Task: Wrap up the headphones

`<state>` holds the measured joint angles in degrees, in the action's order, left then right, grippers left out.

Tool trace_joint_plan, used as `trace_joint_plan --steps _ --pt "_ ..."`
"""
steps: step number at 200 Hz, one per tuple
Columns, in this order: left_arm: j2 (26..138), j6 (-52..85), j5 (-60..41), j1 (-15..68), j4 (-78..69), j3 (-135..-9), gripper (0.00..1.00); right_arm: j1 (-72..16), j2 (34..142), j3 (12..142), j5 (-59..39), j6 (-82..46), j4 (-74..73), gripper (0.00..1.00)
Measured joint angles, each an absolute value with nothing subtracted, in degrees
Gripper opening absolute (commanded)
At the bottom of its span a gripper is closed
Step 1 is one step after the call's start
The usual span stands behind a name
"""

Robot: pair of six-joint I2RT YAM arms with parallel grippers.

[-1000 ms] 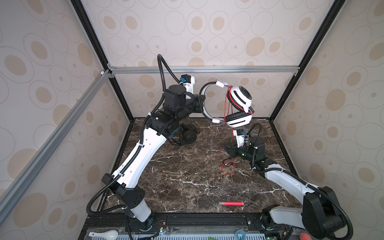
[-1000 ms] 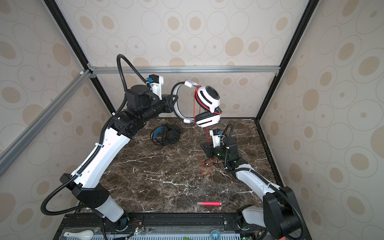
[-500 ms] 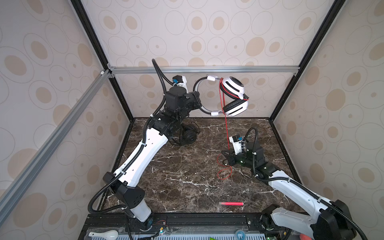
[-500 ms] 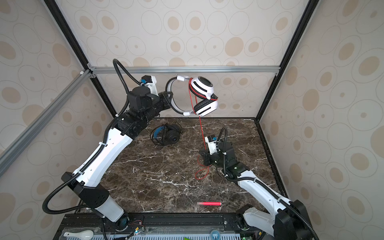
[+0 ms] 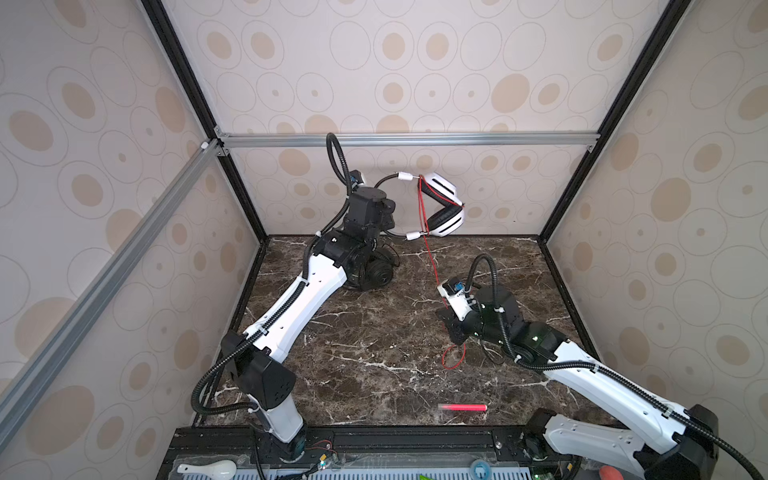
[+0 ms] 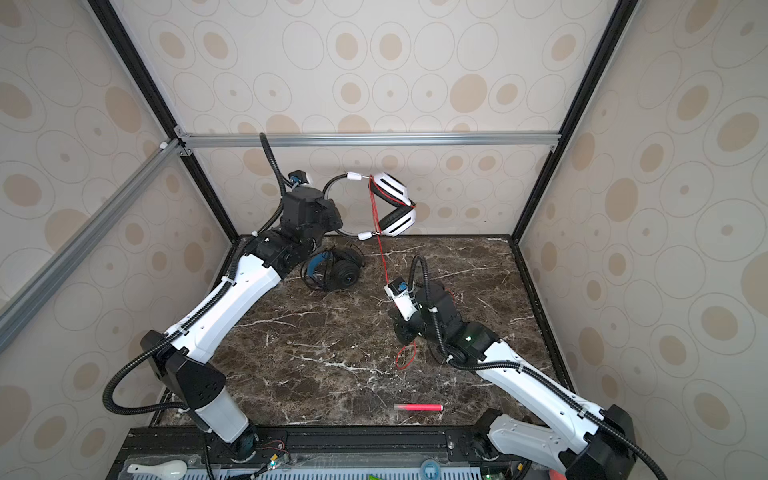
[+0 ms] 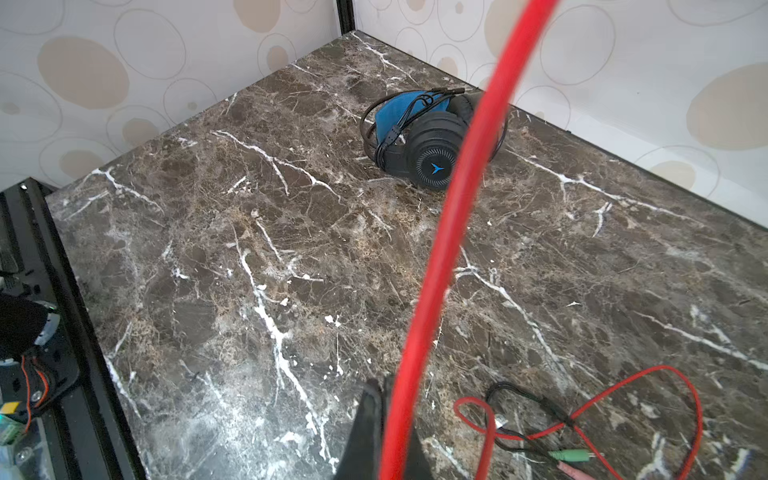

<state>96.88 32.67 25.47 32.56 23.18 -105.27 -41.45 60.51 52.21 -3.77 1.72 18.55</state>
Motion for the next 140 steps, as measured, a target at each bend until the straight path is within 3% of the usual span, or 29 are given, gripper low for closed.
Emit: trace_joint_plan --steps 75,140 --pt "96.05 10.79 37.34 36.97 29.78 -96.71 0.0 -41.65 64.79 65.93 3.75 16.67 28.14 0.0" --pt "91.79 -1.21 26.57 38.04 38.44 -96.07 0.0 -41.67 72.55 73.95 13.67 30.35 30.41 0.01"
